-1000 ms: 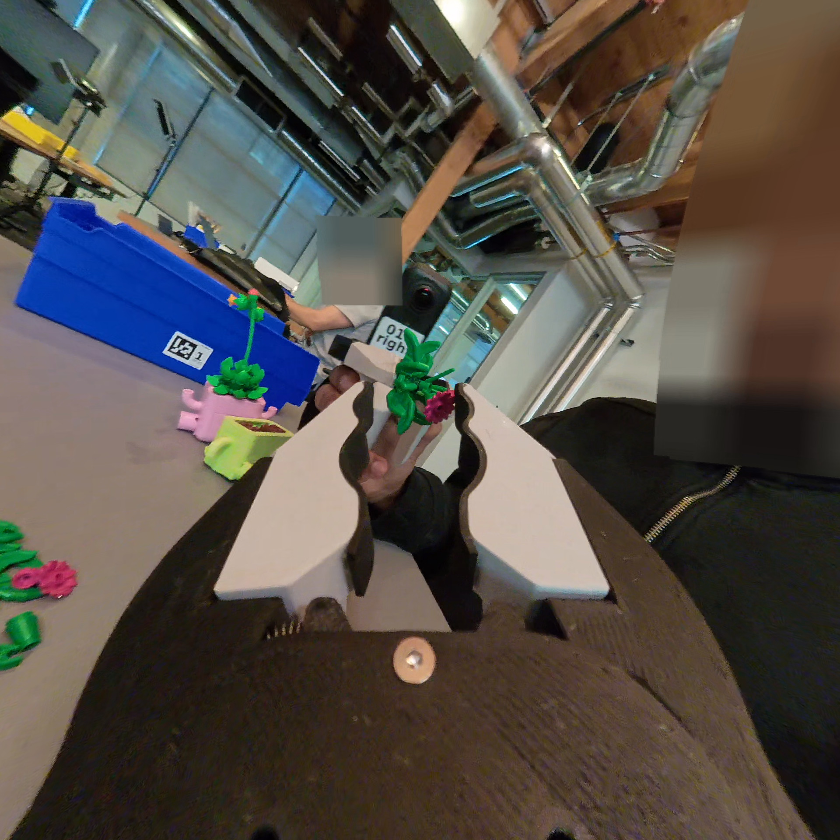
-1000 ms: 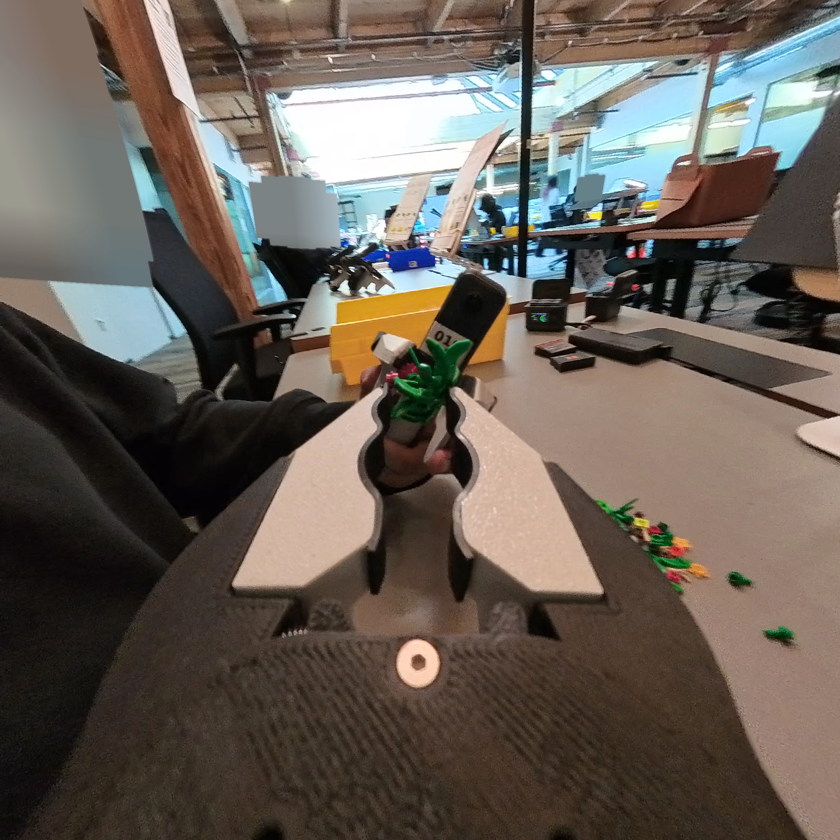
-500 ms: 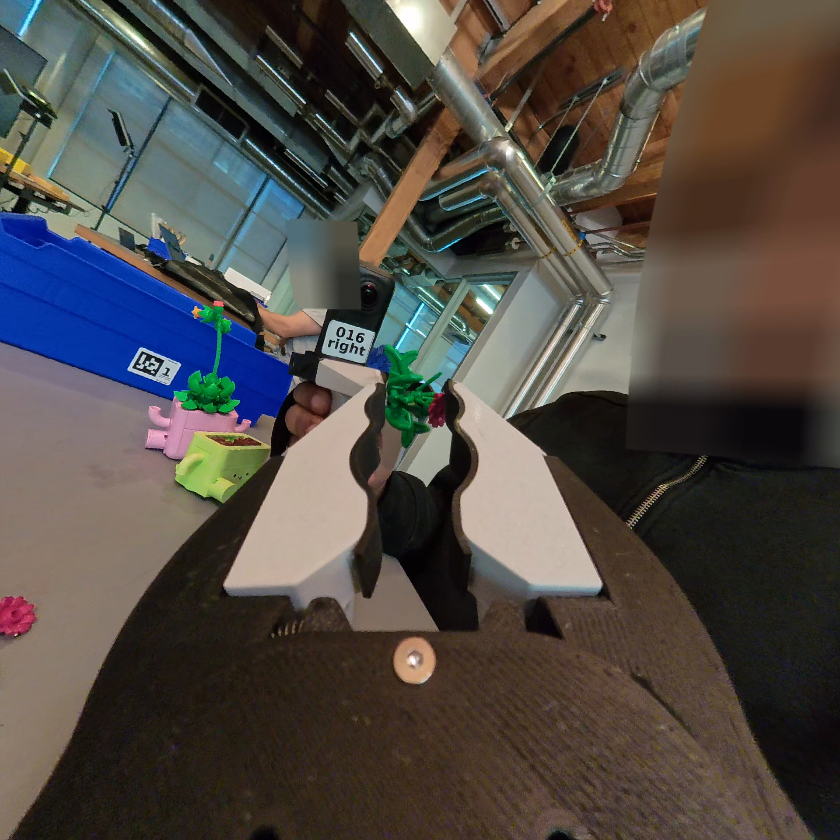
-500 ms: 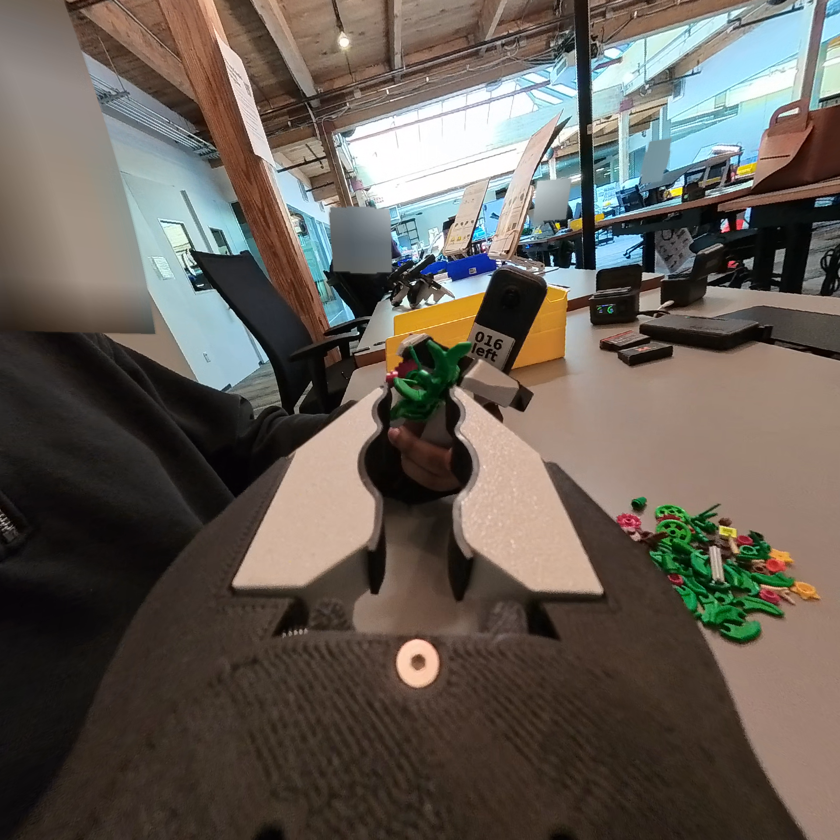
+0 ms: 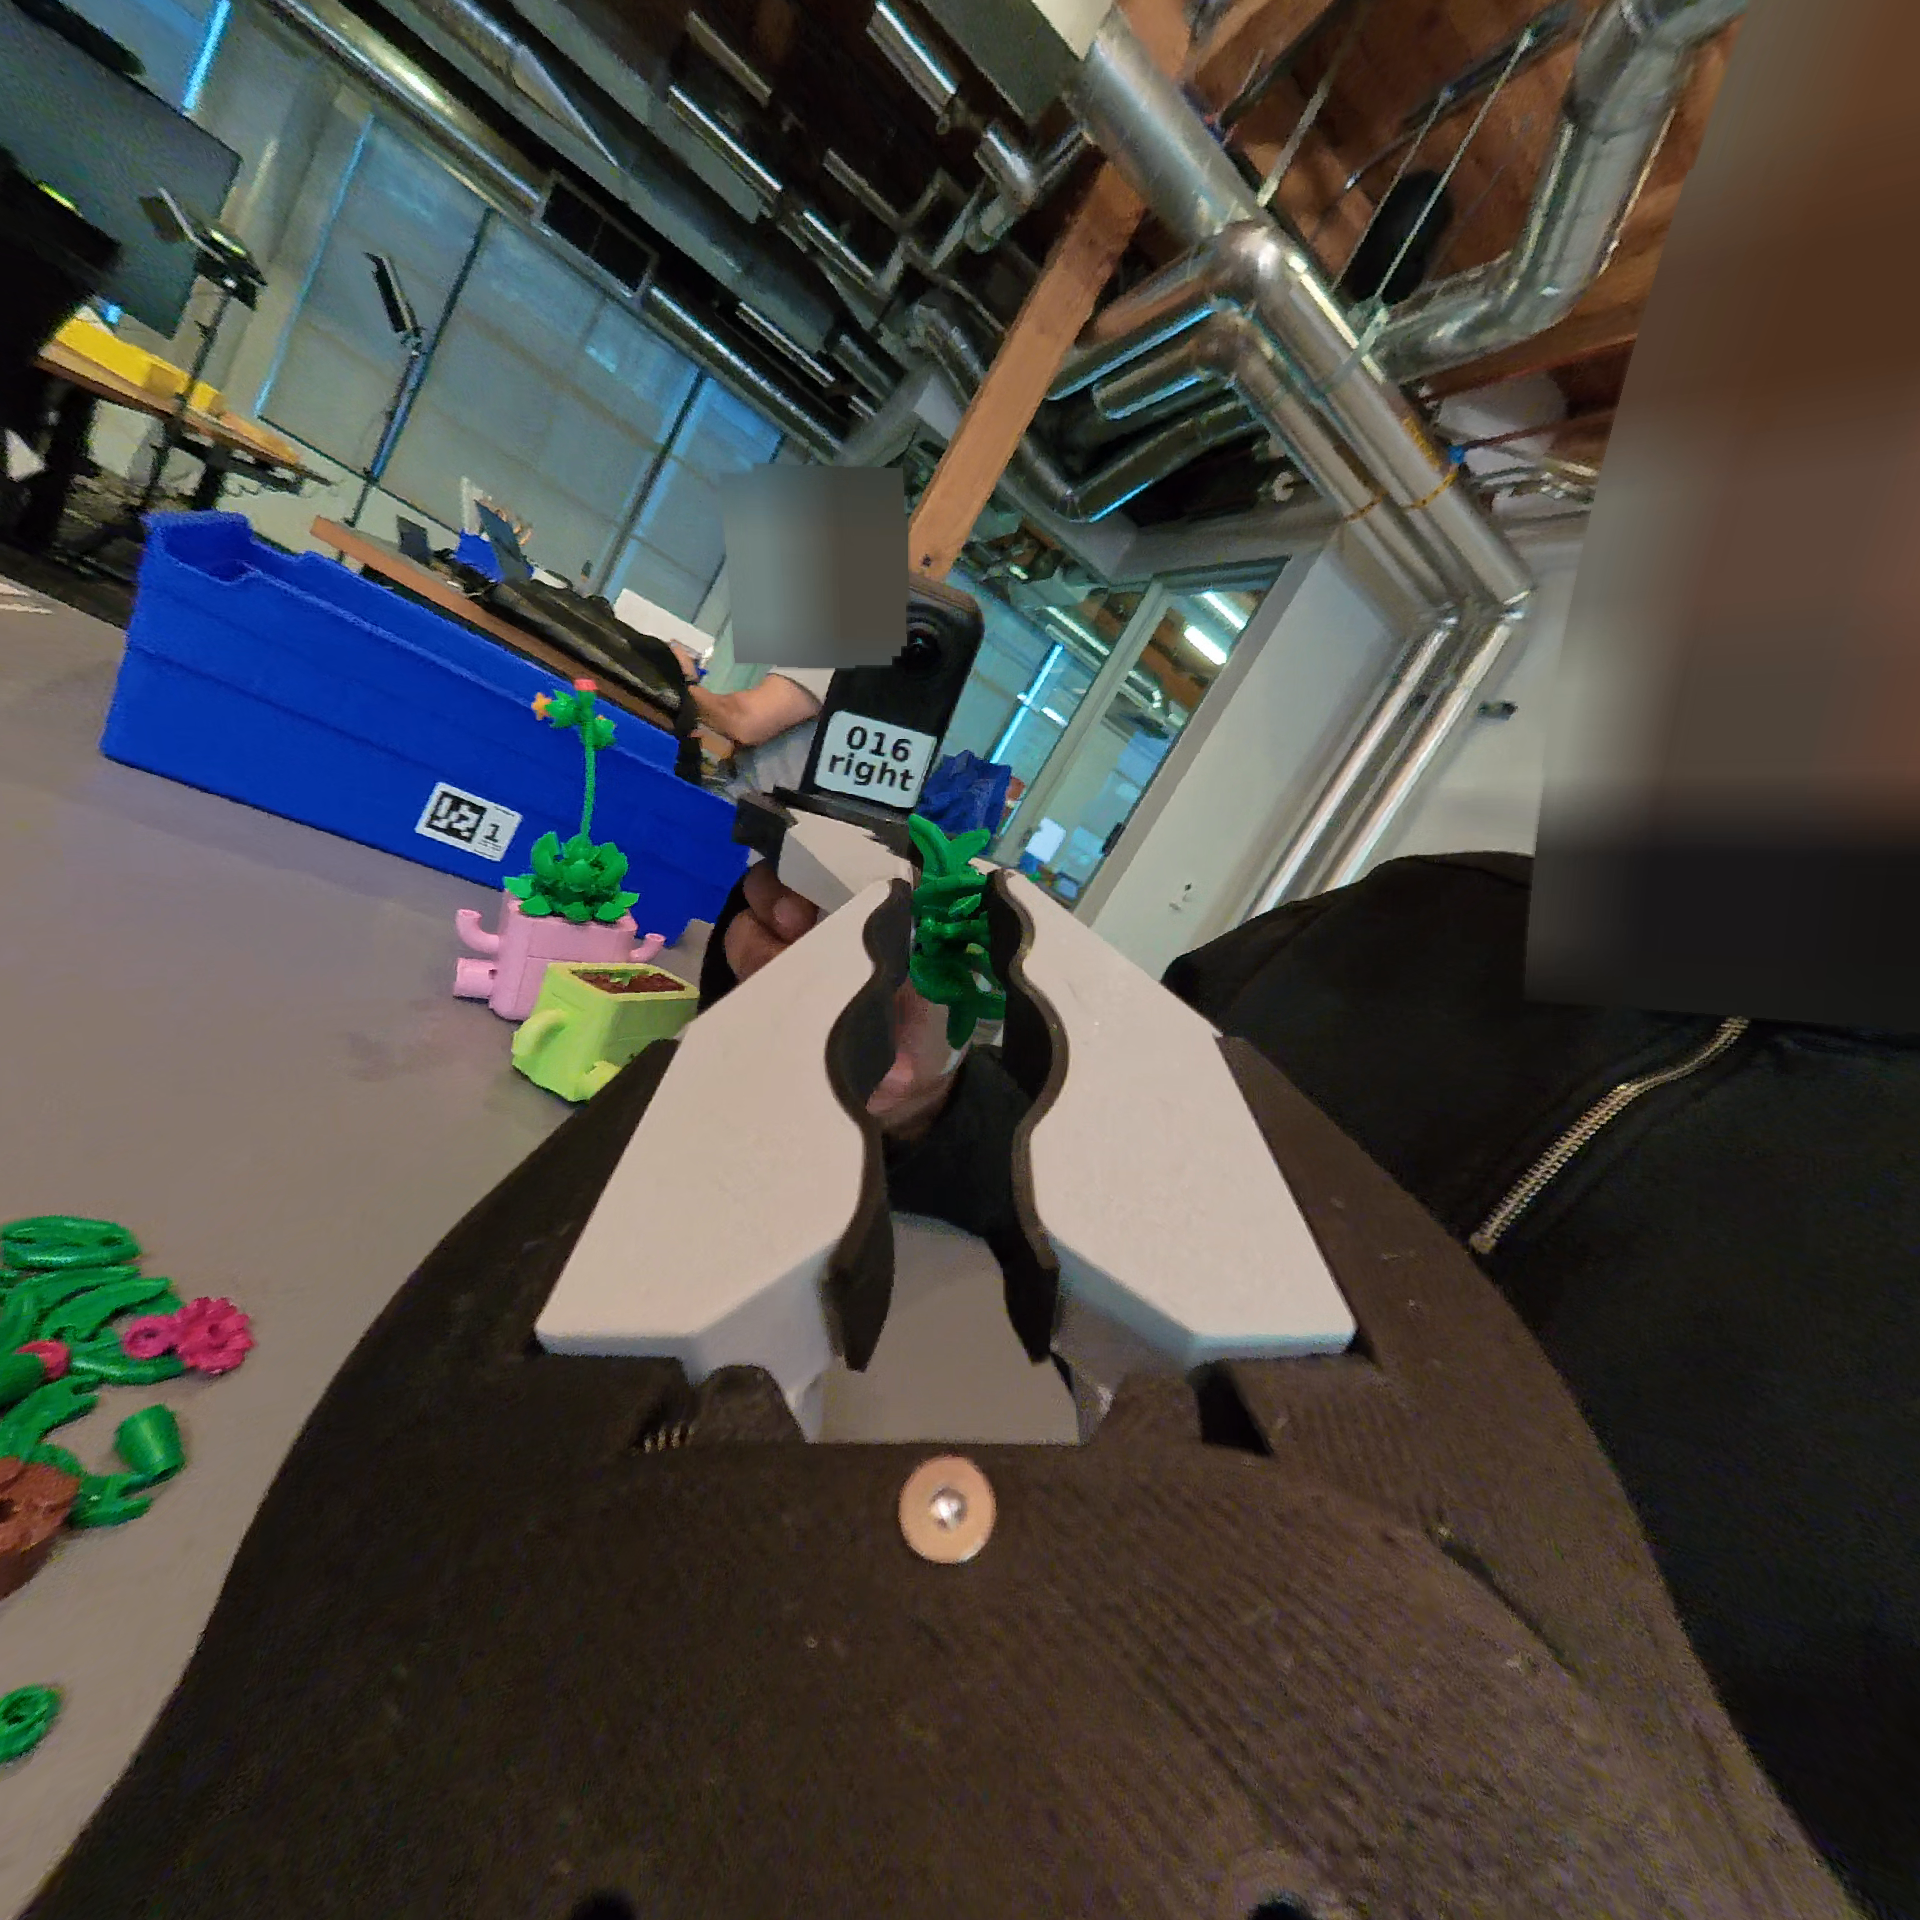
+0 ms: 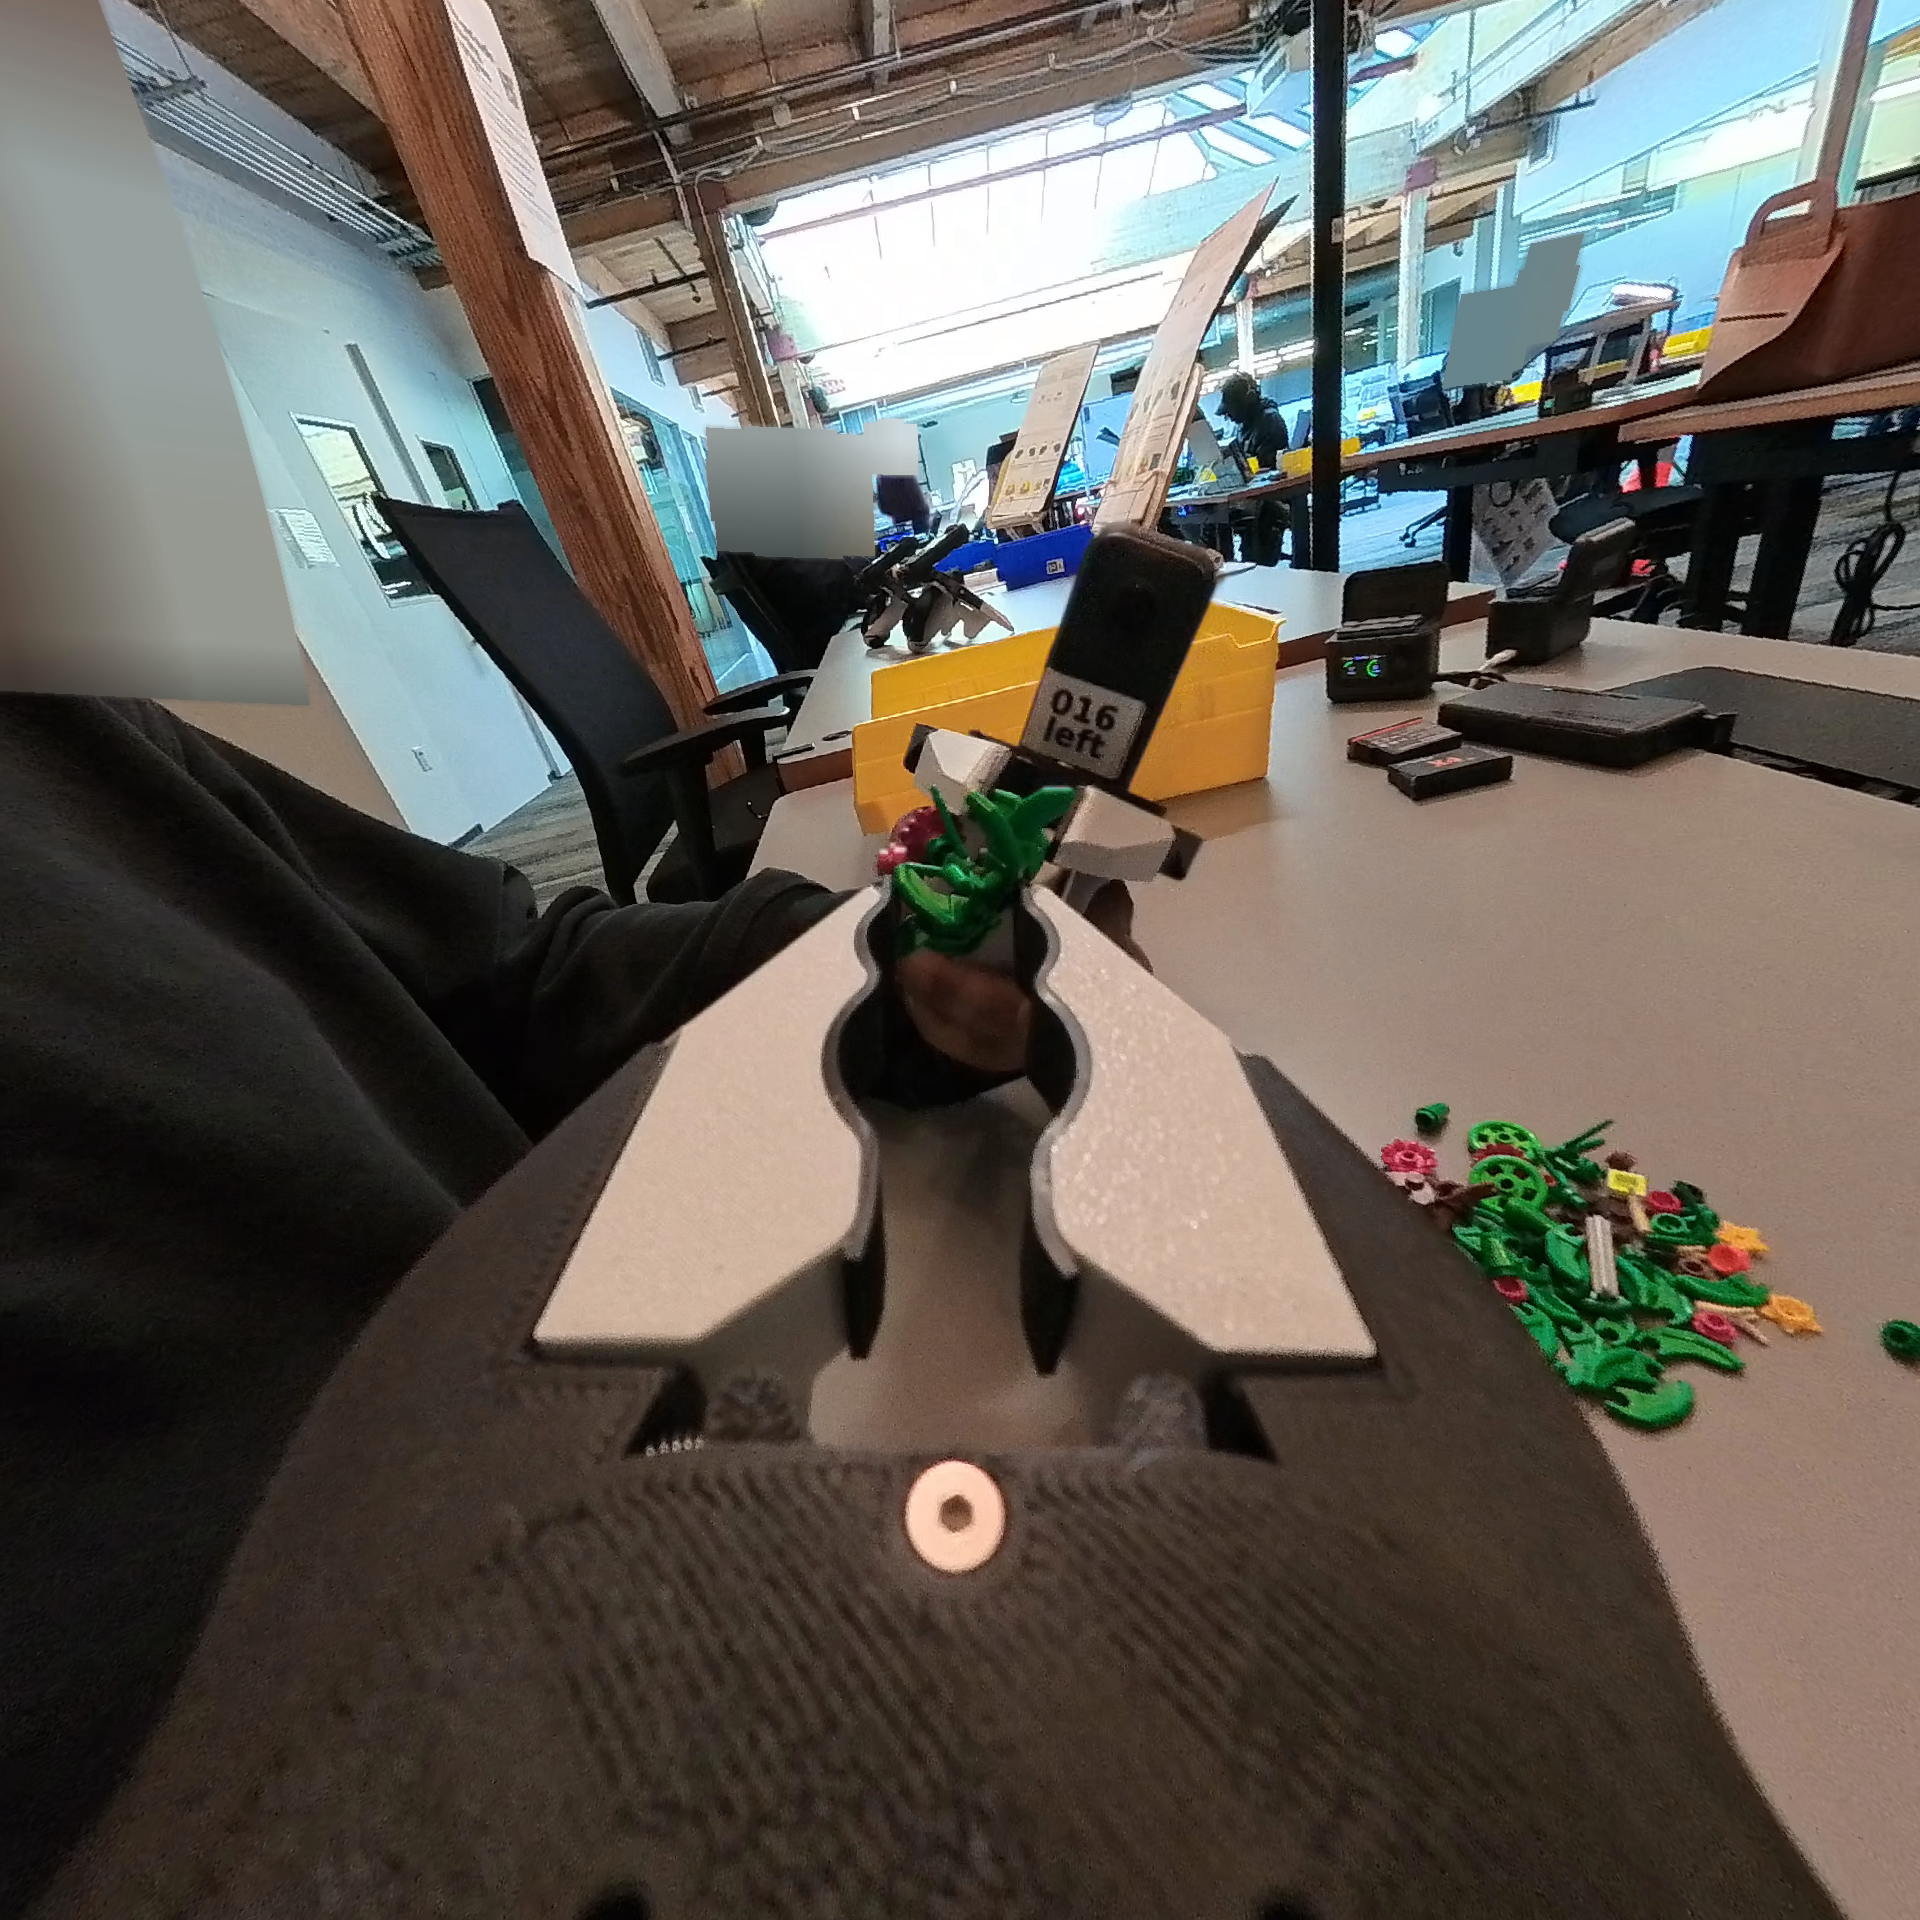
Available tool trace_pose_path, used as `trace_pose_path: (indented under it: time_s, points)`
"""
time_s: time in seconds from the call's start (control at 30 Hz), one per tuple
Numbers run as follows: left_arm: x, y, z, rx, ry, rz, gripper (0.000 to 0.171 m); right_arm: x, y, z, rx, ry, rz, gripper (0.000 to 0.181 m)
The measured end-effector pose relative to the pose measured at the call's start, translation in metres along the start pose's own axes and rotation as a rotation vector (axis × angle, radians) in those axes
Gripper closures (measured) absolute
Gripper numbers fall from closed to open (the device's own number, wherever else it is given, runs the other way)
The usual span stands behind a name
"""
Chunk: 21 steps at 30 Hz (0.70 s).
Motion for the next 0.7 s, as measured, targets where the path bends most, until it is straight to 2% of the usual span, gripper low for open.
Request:
trace_pose_path:
  time_s: [0.17,0.33,0.47,0.6,0.7]
  points:
    - [0.000,0.003,-0.004,0.027,-0.098,-0.080,0.163,0.005,0.001,0.001,-0.007,0.017,0.073,0.160]
    - [-0.010,0.011,-0.012,0.084,-0.204,-0.283,0.162,0.021,0.013,0.001,-0.065,0.098,0.306,0.152]
    - [-0.020,0.016,-0.015,0.101,-0.225,-0.416,0.162,0.017,0.015,-0.002,-0.209,0.366,0.466,0.155]
    - [-0.025,0.017,-0.015,0.107,-0.209,-0.455,0.162,0.003,0.000,0.005,-0.392,0.693,0.560,0.166]
    - [-0.024,0.015,-0.014,0.088,-0.209,-0.450,0.163,-0.001,-0.011,0.014,-0.491,0.803,0.563,0.166]
Point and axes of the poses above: each gripper's, where its closed fingertips meet, y back along the fingers, z out of its underside, x = y × z across the jaws, the point moved 7 cm from there along y, back along the fingers, and after that the axes turned 15 degrees about y, right-handed, at the moved point
